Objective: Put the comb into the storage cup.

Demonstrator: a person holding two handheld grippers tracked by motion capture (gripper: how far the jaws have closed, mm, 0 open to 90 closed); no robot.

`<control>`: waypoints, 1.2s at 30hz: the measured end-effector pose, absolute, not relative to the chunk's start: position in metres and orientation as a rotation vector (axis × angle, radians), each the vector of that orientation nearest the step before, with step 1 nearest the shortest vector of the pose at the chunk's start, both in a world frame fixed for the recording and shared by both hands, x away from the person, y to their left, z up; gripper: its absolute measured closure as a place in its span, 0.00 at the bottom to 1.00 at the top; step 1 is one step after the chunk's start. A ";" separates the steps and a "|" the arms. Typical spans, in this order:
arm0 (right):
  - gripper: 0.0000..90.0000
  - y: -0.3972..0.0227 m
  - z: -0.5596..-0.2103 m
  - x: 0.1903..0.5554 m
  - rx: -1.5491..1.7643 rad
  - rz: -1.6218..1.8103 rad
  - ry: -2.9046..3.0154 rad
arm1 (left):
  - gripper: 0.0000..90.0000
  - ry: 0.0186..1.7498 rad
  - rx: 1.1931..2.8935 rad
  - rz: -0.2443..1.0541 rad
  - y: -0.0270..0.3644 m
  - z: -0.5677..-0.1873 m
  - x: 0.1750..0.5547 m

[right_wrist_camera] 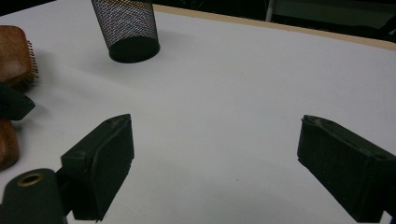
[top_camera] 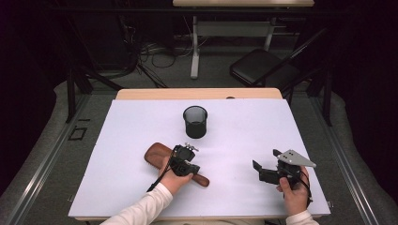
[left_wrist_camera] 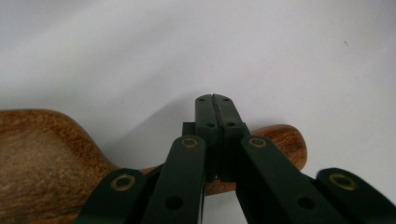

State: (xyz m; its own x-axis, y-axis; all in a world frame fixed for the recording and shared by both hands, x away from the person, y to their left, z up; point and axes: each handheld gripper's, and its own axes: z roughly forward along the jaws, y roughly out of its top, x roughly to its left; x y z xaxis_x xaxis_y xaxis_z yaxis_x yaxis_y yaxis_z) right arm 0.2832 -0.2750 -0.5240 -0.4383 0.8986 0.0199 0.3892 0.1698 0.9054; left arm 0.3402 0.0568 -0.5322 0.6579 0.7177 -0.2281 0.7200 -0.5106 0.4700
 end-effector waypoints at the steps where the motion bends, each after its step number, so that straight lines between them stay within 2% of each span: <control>1: 0.12 -0.275 -0.524 0.283 1.213 1.236 1.911 | 1.00 1.109 2.344 -0.001 0.058 -0.532 0.339; 22: 0.12 -0.274 -0.524 0.283 1.216 1.232 1.916 | 1.00 1.105 2.347 0.006 0.090 -0.535 0.312; 36: 0.12 -0.274 -0.525 0.283 1.227 1.233 1.919 | 1.00 1.128 2.355 0.055 0.114 -0.535 0.301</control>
State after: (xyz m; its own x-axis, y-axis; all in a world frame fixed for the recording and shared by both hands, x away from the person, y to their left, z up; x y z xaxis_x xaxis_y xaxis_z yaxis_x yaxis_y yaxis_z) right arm 0.2834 -0.2737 -0.5254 -0.4365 0.8992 0.0293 0.4003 0.1650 0.9014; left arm 0.3012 0.1137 -0.5346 0.6516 0.7362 -0.1829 0.7148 -0.5152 0.4728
